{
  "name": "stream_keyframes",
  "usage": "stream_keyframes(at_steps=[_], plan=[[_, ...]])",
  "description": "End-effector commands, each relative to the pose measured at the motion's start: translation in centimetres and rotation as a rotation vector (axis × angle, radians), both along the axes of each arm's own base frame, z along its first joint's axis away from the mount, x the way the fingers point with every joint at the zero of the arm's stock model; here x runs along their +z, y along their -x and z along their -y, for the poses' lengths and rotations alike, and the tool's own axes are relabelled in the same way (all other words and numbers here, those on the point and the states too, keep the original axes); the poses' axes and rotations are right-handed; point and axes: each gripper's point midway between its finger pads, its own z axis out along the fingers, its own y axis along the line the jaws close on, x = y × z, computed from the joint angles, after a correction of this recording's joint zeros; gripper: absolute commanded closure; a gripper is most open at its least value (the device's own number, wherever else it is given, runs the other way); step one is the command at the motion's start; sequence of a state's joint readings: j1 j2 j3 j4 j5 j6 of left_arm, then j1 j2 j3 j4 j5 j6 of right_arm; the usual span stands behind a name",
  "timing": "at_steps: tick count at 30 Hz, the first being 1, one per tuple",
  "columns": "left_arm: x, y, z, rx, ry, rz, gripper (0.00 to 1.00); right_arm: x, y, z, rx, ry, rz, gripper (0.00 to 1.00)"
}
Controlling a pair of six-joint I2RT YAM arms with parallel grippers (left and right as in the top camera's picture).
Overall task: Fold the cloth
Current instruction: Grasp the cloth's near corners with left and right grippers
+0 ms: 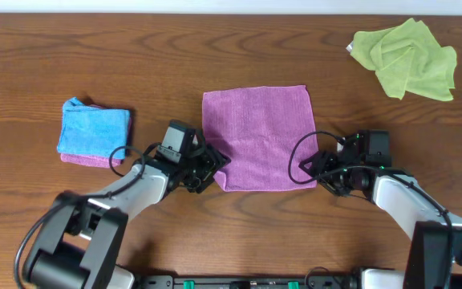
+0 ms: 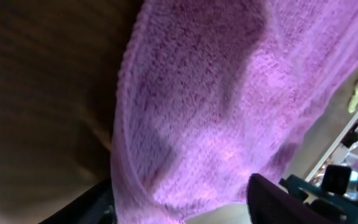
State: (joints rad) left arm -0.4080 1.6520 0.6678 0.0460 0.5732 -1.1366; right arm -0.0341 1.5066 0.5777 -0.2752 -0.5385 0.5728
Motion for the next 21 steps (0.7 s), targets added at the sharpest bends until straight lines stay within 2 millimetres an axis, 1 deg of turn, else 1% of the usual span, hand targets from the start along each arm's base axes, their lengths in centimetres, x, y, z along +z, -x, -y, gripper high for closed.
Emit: stream_keyframes(at_steps=[1,3,5,6,8,9,11,17,21], plan=[[-1.3,0.6,0.4,-0.007,0.008,-0.045,0.43,-0.9,0.8,-0.1,-0.010,0.007,-0.044,0.44],[-1.7,0.7,0.6,-0.014,0.014,-0.055,0.54,-0.9,0.8,-0.1,-0.010,0.007,-0.045,0.48],[-1.8,0.8,0.6,-0.017,0.017,-0.060,0.65,-0.9,0.8,-0.1,-0.010,0.007,-0.044,0.55],[-1.8,0.8,0.7,-0.021,0.017,-0.056,0.75,-0.9,0.8,-0.1,-0.010,0.008,-0.044,0.62],[-1.7,0.8,0.7,-0.029,0.023,-0.053,0.90,-0.9,0.8,-0.1,-0.010,0.007,-0.044,0.78],[-1.7,0.8,0.7,-0.038,0.022,-0.045,0.94,-0.9,0.7,-0.1,-0.010,0.008,-0.043,0.85],[-1.6,0.8,0.8,-0.056,0.028,-0.036,0.94,-0.9,0.7,-0.1,-0.010,0.008,-0.042,0.98],[-0.8,1.3,1.3,-0.122,0.074,-0.016,0.94,-0.9,0.9,-0.2,-0.007,0.000,-0.047,0.99],[0.0,1.5,1.4,-0.154,0.109,-0.003,0.94,-0.6,1.5,-0.4,-0.002,-0.010,-0.069,0.99]])
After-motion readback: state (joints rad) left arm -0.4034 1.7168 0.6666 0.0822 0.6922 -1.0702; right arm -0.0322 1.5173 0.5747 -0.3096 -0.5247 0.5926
